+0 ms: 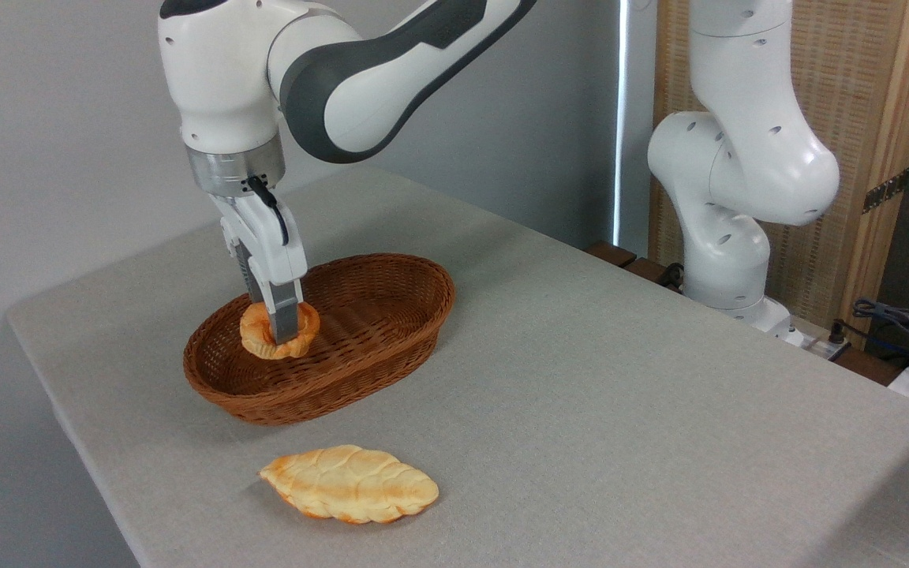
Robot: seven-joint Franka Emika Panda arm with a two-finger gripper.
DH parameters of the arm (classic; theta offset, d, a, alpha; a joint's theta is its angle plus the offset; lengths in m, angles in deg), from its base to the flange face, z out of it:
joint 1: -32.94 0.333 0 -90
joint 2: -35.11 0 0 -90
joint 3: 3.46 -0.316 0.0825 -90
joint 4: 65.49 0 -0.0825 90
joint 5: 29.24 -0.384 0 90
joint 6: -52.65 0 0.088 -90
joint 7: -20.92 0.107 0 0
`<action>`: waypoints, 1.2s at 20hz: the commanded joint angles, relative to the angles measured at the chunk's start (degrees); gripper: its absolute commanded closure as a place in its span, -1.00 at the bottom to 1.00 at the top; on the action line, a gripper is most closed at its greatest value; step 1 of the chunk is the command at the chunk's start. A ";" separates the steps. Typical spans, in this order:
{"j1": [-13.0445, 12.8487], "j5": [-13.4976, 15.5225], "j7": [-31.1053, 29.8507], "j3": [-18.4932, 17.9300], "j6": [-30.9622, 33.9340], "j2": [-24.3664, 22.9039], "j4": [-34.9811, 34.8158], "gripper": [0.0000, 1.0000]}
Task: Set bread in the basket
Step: 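Lower the bun into the basket, open the gripper and rise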
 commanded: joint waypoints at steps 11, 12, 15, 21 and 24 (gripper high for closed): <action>0.53 -1.22 -0.90 -1.72 1.40 -2.79 0.36 -1.00; 0.53 -1.76 -0.90 -3.39 3.50 -4.37 0.44 -1.00; 0.53 -2.02 -0.90 -8.04 11.32 -6.14 3.58 -1.00; 0.44 -6.51 -0.11 -14.12 21.28 -6.32 12.22 -1.00; 0.35 -6.77 -0.19 -14.21 21.28 -6.59 12.22 -1.00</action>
